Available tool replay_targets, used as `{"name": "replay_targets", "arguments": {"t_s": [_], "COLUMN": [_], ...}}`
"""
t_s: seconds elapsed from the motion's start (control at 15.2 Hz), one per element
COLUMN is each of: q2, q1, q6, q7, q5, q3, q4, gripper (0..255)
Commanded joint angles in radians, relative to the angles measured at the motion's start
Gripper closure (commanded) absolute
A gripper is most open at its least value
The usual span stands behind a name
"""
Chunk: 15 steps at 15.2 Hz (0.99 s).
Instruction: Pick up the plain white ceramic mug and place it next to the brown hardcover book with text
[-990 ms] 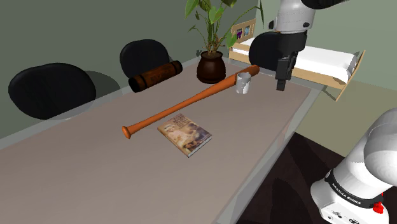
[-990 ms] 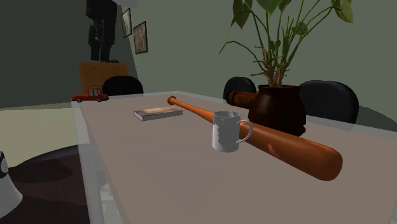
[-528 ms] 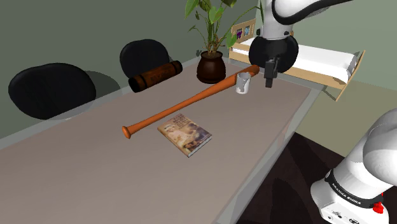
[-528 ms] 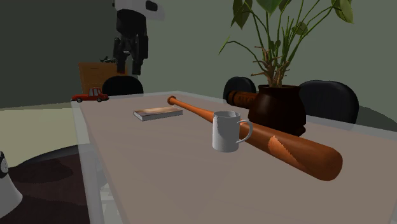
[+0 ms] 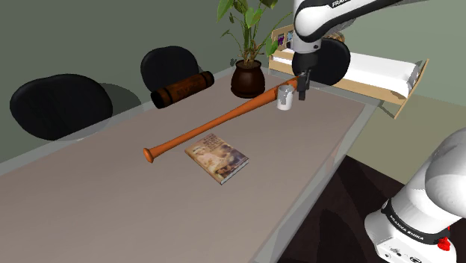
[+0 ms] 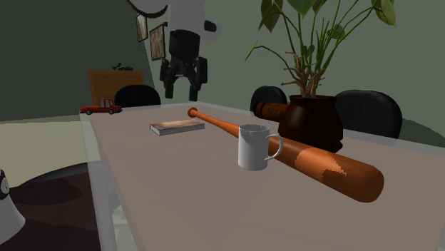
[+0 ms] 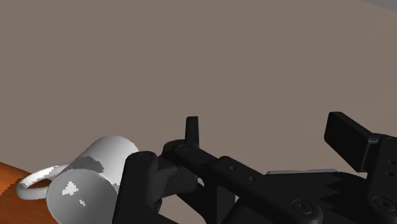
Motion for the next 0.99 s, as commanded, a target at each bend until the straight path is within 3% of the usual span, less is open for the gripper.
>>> {"name": "replay_targets", "arguments": {"t_s": [0.0, 0.73, 0.92], "q2": [0.071, 0.487, 0.495], "q1": [-0.008, -0.055, -0.057], "q6": [0.026, 0.088, 0.113], "q7": [-0.044, -0.237, -0.237], "q5": [-0.006, 0.01, 0.01], "q3": [-0.016, -0.044, -0.044], "q4": [0.051, 0.433, 0.417], "gripper": [0, 0, 0]}}
